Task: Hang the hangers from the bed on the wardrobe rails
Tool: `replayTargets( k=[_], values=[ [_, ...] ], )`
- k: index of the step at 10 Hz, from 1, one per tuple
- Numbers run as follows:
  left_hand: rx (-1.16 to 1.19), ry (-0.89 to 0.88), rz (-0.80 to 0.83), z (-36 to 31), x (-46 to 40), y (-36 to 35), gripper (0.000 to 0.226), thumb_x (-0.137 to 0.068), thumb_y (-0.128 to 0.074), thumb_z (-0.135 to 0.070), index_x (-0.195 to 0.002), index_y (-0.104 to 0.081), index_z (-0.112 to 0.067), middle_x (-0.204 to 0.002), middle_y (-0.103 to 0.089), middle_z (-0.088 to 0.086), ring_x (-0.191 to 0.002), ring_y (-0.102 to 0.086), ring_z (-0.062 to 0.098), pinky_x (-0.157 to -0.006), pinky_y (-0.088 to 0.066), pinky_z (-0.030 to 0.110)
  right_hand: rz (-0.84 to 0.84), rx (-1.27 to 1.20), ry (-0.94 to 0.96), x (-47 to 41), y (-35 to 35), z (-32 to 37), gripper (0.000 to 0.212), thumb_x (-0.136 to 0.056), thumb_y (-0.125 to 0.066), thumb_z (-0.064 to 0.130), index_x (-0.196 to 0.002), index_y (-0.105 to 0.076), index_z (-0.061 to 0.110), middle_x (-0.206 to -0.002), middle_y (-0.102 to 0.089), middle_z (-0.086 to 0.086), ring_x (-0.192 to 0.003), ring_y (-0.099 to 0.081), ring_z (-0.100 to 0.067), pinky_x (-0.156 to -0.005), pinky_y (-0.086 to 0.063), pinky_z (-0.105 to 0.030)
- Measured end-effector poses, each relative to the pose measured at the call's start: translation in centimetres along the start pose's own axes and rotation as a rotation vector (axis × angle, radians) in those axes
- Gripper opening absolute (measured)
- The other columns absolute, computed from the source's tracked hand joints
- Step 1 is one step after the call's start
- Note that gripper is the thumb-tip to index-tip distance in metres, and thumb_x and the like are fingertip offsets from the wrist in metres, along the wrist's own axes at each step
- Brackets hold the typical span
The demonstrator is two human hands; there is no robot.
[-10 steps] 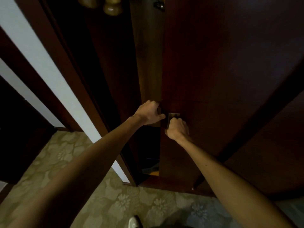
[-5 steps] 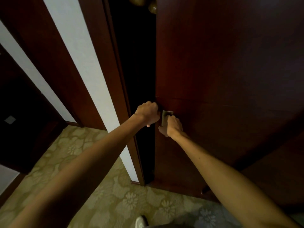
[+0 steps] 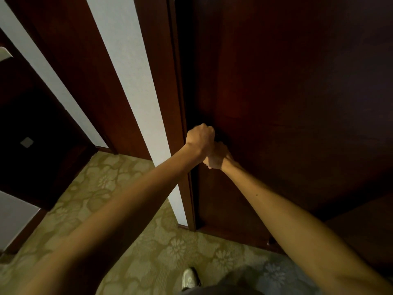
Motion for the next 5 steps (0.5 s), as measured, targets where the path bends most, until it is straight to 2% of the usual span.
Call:
replayTargets(
  k=[1, 2, 3, 4, 5],
  values=[
    [0.029, 0.010, 0.001, -0.2, 0.3, 0.2, 0.017, -0.098, -0.063, -0.020, -0.107, -0.068, -0.006, -0.097, -0.064, 0.007, -0.095, -0.070, 0.026, -0.069, -0.052, 0.031, -0.010, -0.016, 0.007, 0.5, 0.5, -0.2, 0.031, -0.100, -0.051, 0.022, -0.121, -0.061, 0.003, -0.123, -0.065, -0.015, -0.110, -0.064, -0.032, -0.090, -0.052, -0.041],
    [0.055, -0.002, -0.016, -0.3, 0.4, 0.3, 0.027, -0.095, -0.067, -0.033, -0.104, -0.067, -0.007, -0.090, -0.058, 0.004, -0.082, -0.064, 0.021, -0.063, -0.048, 0.029, -0.054, -0.085, 0.028, 1.1, 0.3, -1.4, 0.028, -0.097, -0.052, 0.027, -0.113, -0.068, 0.009, -0.111, -0.071, -0.012, -0.097, -0.068, -0.030, -0.081, -0.055, -0.038],
    [0.067, -0.015, -0.045, -0.4, 0.9, 0.7, 0.018, -0.096, -0.064, -0.021, -0.103, -0.068, -0.004, -0.086, -0.054, 0.002, -0.083, -0.066, 0.023, -0.062, -0.045, 0.028, -0.046, -0.195, 0.002, 3.2, 0.6, -3.5, 0.027, -0.092, -0.060, 0.028, -0.116, -0.068, 0.017, -0.115, -0.069, -0.009, -0.101, -0.067, -0.029, -0.080, -0.054, -0.035],
    [0.138, -0.026, -0.076, -0.3, 0.8, 0.9, 0.010, -0.095, -0.060, -0.016, -0.091, -0.066, -0.009, -0.081, -0.053, 0.000, -0.072, -0.060, 0.019, -0.060, -0.042, 0.028, -0.071, -0.346, -0.031, 5.9, 2.1, -6.8, 0.031, -0.091, -0.064, 0.021, -0.122, -0.069, 0.022, -0.115, -0.070, -0.007, -0.101, -0.069, -0.024, -0.085, -0.057, -0.040],
    [0.310, -0.093, -0.168, 0.4, 1.4, 1.6, 0.018, -0.095, -0.058, -0.019, -0.081, -0.066, -0.011, -0.073, -0.062, -0.002, -0.065, -0.064, 0.021, -0.056, -0.044, 0.032, -0.167, -0.484, -0.036, 10.2, 6.4, -10.7, 0.025, -0.093, -0.065, 0.017, -0.116, -0.073, 0.023, -0.106, -0.076, -0.003, -0.089, -0.072, -0.008, -0.082, -0.061, -0.033]
  ],
)
Point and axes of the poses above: each hand's wrist, its own x-axis away from the middle knuckle, its own y-axis out of the back of the hand, z = x × y, the point moved 4 cm from there along -x, towards the middle knuckle
